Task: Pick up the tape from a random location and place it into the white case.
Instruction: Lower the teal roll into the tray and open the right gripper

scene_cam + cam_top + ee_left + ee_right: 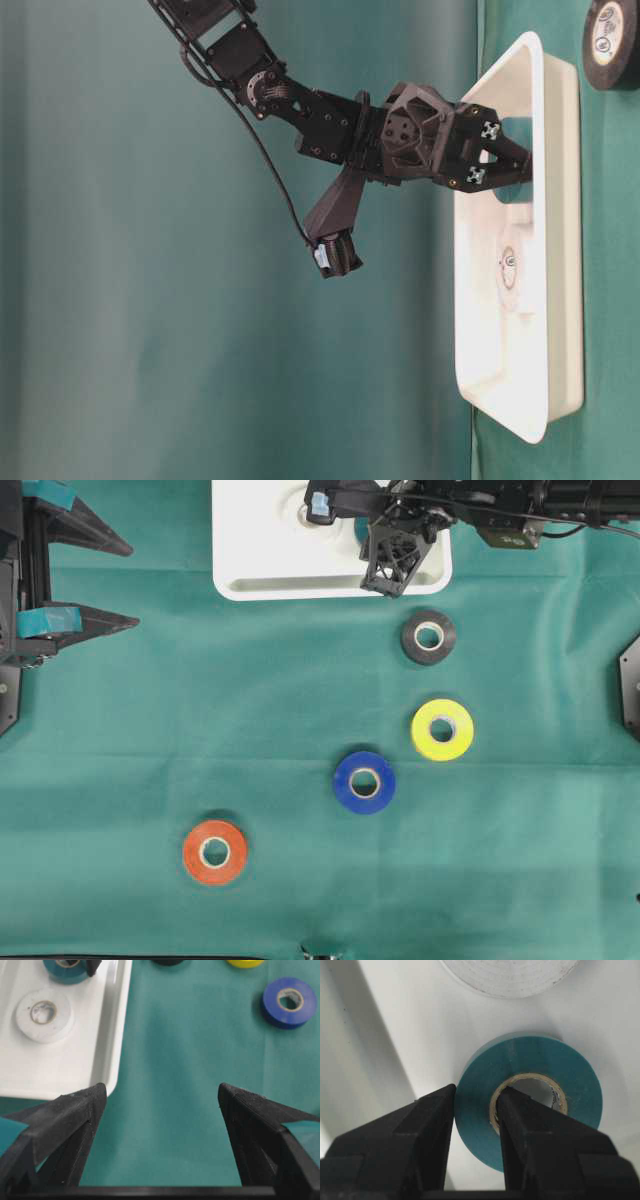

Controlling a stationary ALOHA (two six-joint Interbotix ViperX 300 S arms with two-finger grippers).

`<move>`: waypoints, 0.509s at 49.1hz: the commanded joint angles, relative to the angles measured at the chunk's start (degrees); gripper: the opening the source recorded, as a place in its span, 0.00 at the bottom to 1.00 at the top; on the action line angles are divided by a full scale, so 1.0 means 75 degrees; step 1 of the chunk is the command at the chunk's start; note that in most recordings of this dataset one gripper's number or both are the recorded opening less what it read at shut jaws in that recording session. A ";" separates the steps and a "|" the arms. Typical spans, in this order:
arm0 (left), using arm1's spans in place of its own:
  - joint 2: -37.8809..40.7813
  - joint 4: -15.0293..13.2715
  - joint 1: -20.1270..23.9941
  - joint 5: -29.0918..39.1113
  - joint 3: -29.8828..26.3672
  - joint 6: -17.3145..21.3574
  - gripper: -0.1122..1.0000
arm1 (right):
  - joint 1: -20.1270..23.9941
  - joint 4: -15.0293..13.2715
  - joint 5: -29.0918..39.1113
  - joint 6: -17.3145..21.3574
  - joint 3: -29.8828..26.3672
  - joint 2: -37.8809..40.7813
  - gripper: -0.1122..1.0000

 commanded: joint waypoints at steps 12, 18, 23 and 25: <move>0.0000 -0.0012 0.0023 -0.0047 -0.0082 0.0000 0.91 | 0.0012 -0.0094 -0.0070 -0.0023 -0.0105 -0.0469 0.62; 0.0000 -0.0012 0.0023 -0.0059 -0.0082 0.0000 0.91 | 0.0023 -0.0258 -0.0105 0.0012 -0.0082 -0.0691 0.88; 0.0000 -0.0012 0.0023 -0.0059 -0.0082 0.0000 0.91 | 0.0023 -0.0258 -0.0105 0.0035 -0.0082 -0.0832 0.92; 0.0000 -0.0012 0.0023 -0.0059 -0.0082 0.0000 0.91 | 0.0023 -0.0270 -0.0105 0.0035 -0.0082 -0.0879 0.90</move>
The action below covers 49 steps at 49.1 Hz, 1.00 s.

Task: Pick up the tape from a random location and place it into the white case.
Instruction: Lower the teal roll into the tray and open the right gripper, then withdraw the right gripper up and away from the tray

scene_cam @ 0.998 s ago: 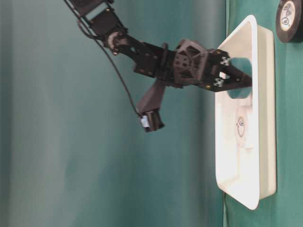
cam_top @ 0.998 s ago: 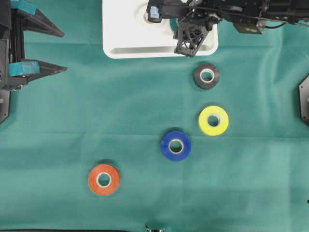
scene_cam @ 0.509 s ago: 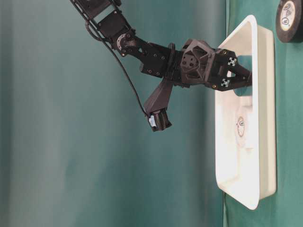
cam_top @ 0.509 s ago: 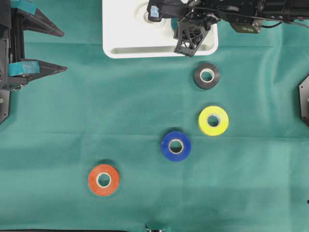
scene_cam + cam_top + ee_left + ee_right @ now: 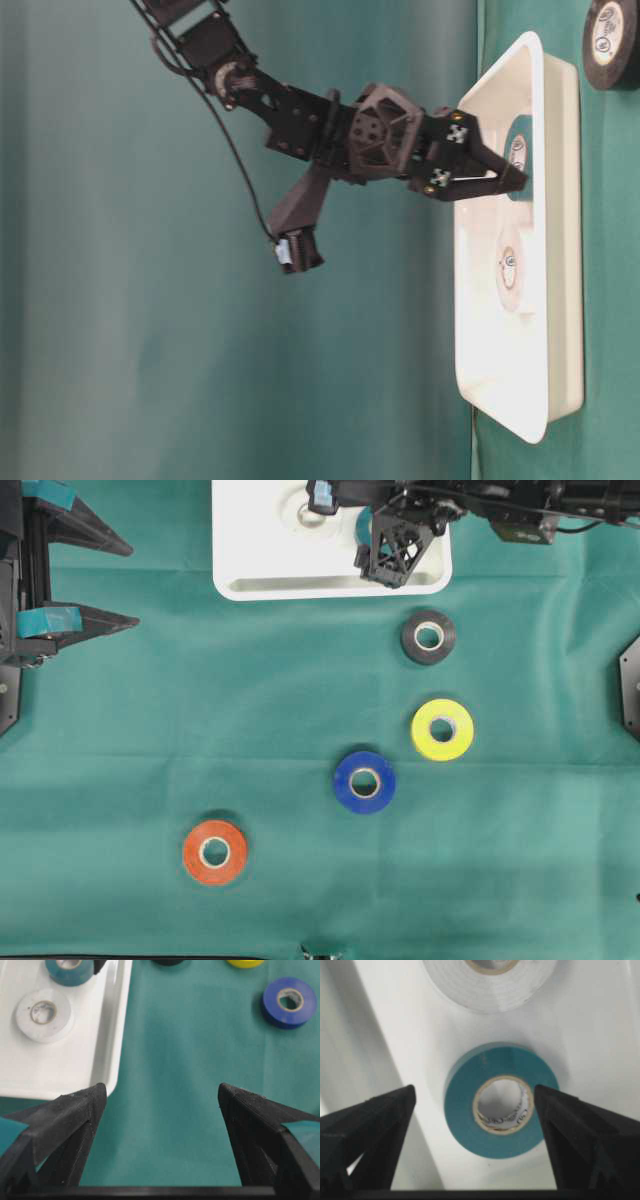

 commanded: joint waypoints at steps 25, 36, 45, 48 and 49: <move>0.0000 -0.0012 0.0199 -0.0059 -0.0082 0.0000 0.91 | 0.0035 -0.0023 0.1465 0.0023 -0.0469 -0.2191 0.91; 0.0000 -0.0012 0.0234 -0.0035 -0.0082 0.0000 0.91 | 0.0070 -0.0035 0.2133 0.0023 -0.0727 -0.2742 0.91; 0.0000 -0.0012 0.0246 -0.0012 -0.0082 0.0000 0.91 | 0.0070 -0.0094 0.2227 0.0000 -0.0773 -0.2918 0.91; 0.0000 -0.0012 0.0234 -0.0012 -0.0082 0.0000 0.91 | 0.0070 -0.0094 0.2238 0.0000 -0.0785 -0.2918 0.91; -0.0012 -0.0012 0.0246 -0.0012 -0.0082 0.0000 0.91 | 0.0082 -0.0094 0.2227 0.0012 -0.0785 -0.2906 0.91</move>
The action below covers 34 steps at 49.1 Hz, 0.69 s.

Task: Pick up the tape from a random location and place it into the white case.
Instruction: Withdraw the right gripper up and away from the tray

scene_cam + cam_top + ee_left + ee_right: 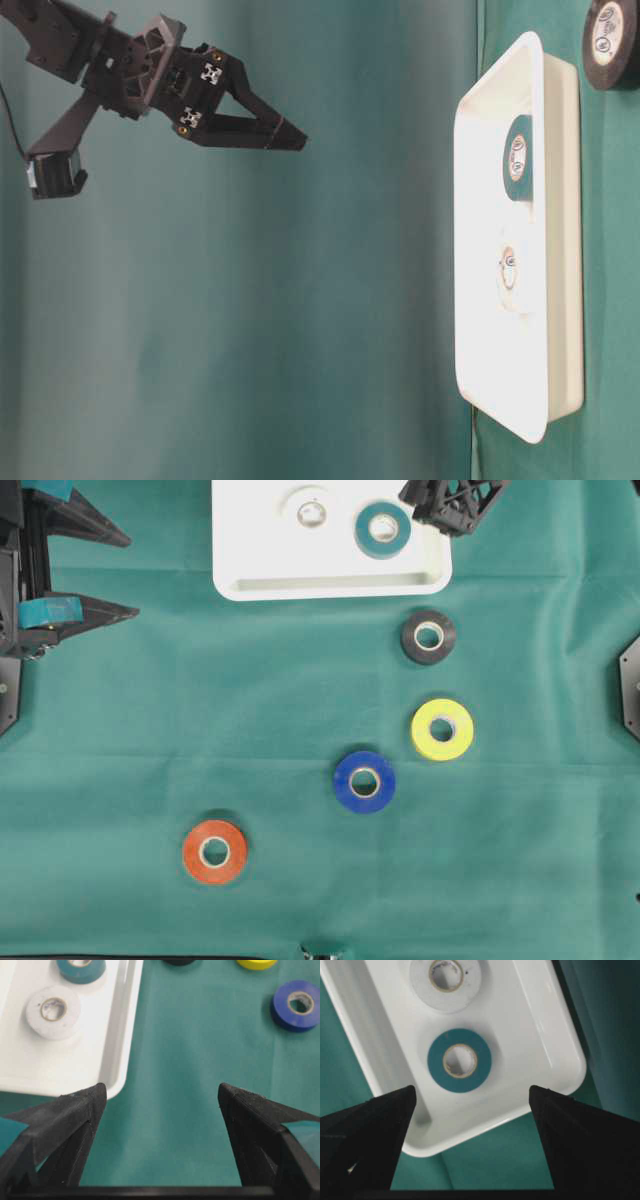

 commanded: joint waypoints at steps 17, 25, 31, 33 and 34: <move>0.0000 -0.0012 0.0023 0.0012 -0.0094 0.0000 0.91 | 0.1195 0.0047 0.0012 0.0059 -0.0281 -0.0187 0.91; 0.0000 -0.0012 0.0070 0.0012 -0.0082 0.0000 0.91 | 0.1980 0.0047 0.0047 0.0340 -0.0387 -0.0187 0.91; -0.0012 -0.0012 0.0117 0.0023 -0.0082 0.0000 0.91 | 0.2449 0.0047 0.0152 0.0457 -0.0457 -0.0187 0.91; -0.0012 -0.0012 0.0129 0.0023 -0.0094 0.0000 0.91 | 0.2578 0.0047 0.0211 0.0492 -0.0480 -0.0176 0.91; 0.0000 -0.0012 0.0129 0.0023 -0.0094 0.0000 0.91 | 0.2648 0.0047 0.0258 0.0504 -0.0504 -0.0187 0.91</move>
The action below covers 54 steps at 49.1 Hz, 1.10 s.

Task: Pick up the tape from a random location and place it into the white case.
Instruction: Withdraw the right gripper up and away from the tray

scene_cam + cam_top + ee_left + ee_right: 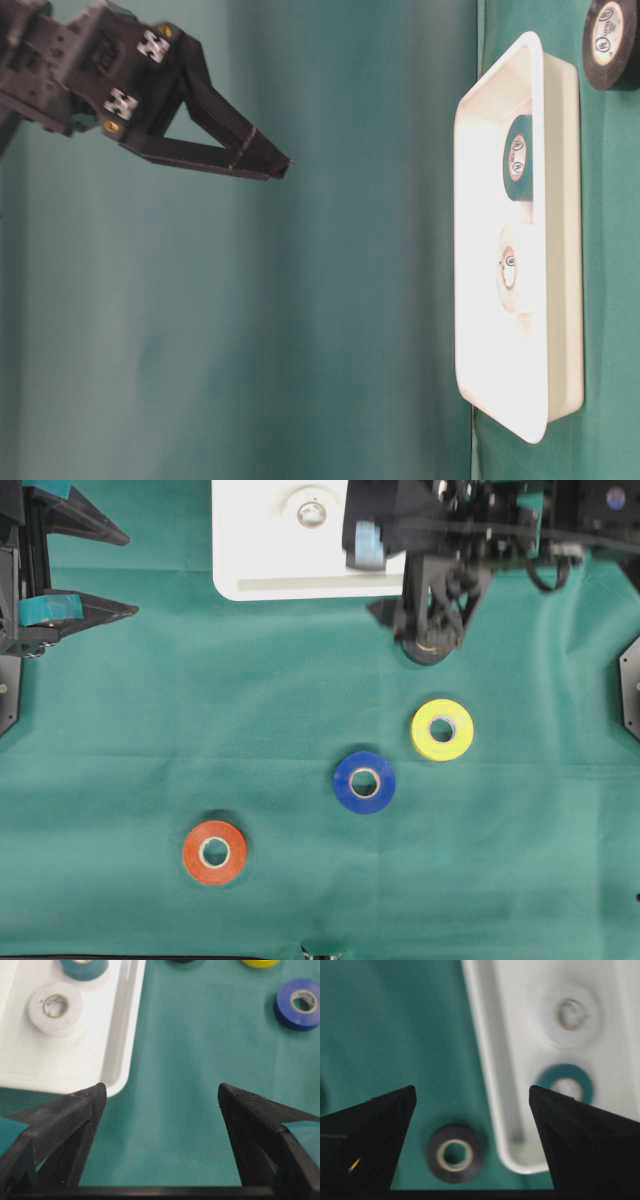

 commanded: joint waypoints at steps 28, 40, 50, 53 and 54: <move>0.0000 -0.0012 0.0059 -0.0047 -0.0082 0.0012 0.91 | 0.0879 -0.0176 0.0316 0.0328 -0.0434 -0.0176 0.91; -0.0012 -0.0012 0.0059 -0.0023 -0.0082 0.0012 0.91 | 0.0879 -0.0176 0.0316 0.0328 -0.0434 -0.0187 0.91; -0.0012 -0.0012 0.0070 -0.0023 -0.0082 0.0012 0.91 | 0.0879 -0.0176 0.0328 0.0328 -0.0434 -0.0187 0.91; -0.0012 -0.0012 0.0059 -0.0023 -0.0082 0.0012 0.91 | 0.0879 -0.0176 0.0305 0.0328 -0.0434 -0.0187 0.91; -0.0012 -0.0012 0.0059 -0.0023 -0.0082 0.0012 0.91 | 0.0879 -0.0176 0.0305 0.0328 -0.0434 -0.0187 0.91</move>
